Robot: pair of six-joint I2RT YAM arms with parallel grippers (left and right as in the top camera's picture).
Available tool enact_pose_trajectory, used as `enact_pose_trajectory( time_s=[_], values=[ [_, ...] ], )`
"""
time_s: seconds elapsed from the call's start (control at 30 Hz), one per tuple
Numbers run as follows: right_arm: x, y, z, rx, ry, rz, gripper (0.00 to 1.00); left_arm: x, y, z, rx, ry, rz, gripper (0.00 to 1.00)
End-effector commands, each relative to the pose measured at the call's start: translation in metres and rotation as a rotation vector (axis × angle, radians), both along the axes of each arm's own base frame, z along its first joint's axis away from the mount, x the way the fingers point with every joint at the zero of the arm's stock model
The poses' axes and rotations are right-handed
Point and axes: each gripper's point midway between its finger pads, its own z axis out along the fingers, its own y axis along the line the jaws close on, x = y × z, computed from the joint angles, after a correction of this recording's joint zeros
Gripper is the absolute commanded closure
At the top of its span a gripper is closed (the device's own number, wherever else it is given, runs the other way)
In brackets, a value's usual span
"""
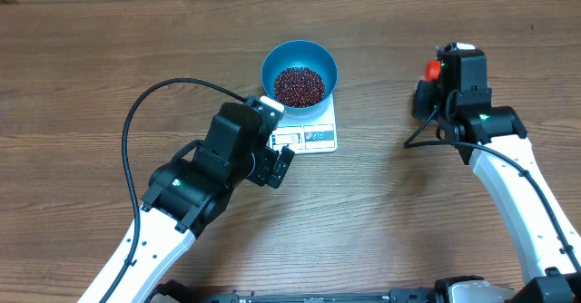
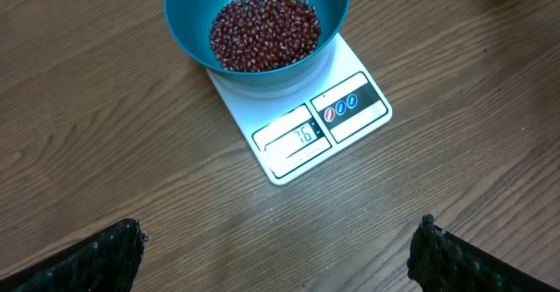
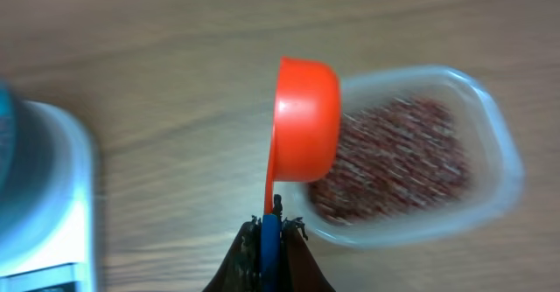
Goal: Scoop item into bowl and weigh 150g on scale
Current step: 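Lift the empty scoop and carry it right back to the tub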
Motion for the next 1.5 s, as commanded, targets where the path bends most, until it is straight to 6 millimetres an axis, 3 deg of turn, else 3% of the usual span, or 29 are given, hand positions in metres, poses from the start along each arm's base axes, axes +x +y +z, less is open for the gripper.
enact_pose_trajectory(
  time_s=[0.0,0.2,0.37,0.43,0.63,1.03,1.3,1.47],
  values=[
    [-0.010,-0.033,0.013,-0.136,-0.016,-0.133,0.96,0.000,-0.001,-0.004,0.006,0.006,0.004,0.00],
    [-0.019,-0.046,0.010,-0.162,0.014,-0.189,0.96,0.000,-0.001,-0.004,0.006,0.006,0.005,0.00],
    [-0.029,-0.077,0.005,-0.165,0.056,-0.266,0.96,0.000,-0.001,-0.004,0.006,0.006,0.005,0.00],
    [-0.029,-0.080,0.002,-0.126,0.064,-0.256,0.96,0.000,-0.001,-0.004,0.006,0.006,0.005,0.00],
    [-0.026,-0.069,-0.004,-0.017,0.085,-0.140,0.96,0.000,-0.001,-0.004,0.006,0.006,0.005,0.00],
    [-0.019,-0.065,-0.005,-0.171,0.111,0.109,0.96,0.000,-0.001,-0.004,0.006,0.006,0.005,0.00],
    [-0.013,-0.066,-0.045,-0.182,0.219,0.154,0.96,0.000,-0.001,-0.004,0.006,0.006,0.005,0.00],
    [-0.008,-0.066,-0.055,-0.179,0.235,0.156,0.96,0.000,-0.001,-0.004,0.006,0.006,0.004,0.00]
  ],
)
